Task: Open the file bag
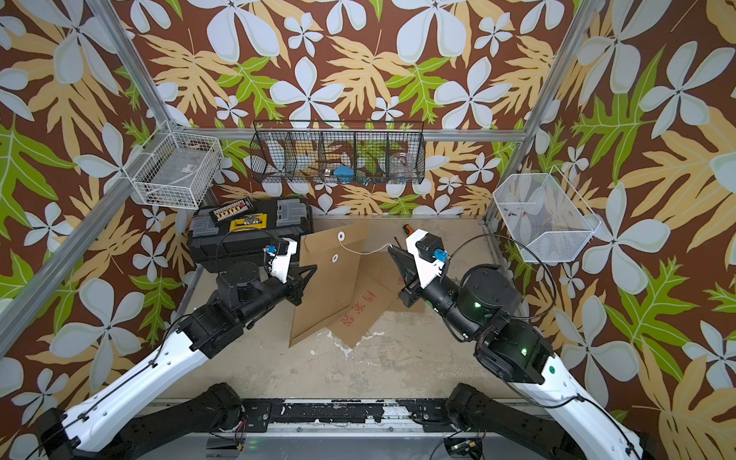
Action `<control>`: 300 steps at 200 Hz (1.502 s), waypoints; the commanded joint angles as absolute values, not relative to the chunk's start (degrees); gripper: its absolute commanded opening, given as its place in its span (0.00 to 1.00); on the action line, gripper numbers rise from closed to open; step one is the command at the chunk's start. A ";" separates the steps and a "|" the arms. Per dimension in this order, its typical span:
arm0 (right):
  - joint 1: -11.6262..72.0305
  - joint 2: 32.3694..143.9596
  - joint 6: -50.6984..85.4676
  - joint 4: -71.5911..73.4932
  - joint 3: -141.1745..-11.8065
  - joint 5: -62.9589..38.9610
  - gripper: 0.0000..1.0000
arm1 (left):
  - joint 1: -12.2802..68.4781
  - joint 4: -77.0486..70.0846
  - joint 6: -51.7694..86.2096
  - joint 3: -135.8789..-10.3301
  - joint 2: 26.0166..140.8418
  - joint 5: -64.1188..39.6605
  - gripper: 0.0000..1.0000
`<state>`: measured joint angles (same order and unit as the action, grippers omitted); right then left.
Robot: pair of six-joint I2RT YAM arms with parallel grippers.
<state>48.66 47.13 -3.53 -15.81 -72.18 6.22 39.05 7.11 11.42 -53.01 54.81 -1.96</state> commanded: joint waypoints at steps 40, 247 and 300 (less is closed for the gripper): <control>48.70 46.39 -5.98 -15.03 -74.35 10.62 0.00 | 39.06 6.77 10.02 -52.03 54.31 -3.36 0.00; 48.65 59.79 -6.28 -10.48 -87.44 -13.99 0.00 | 41.01 9.39 6.31 -52.91 57.65 -21.63 0.00; 48.70 62.77 -6.15 -9.18 -90.62 -14.02 0.00 | 43.40 10.37 5.71 -52.56 57.43 -20.61 0.00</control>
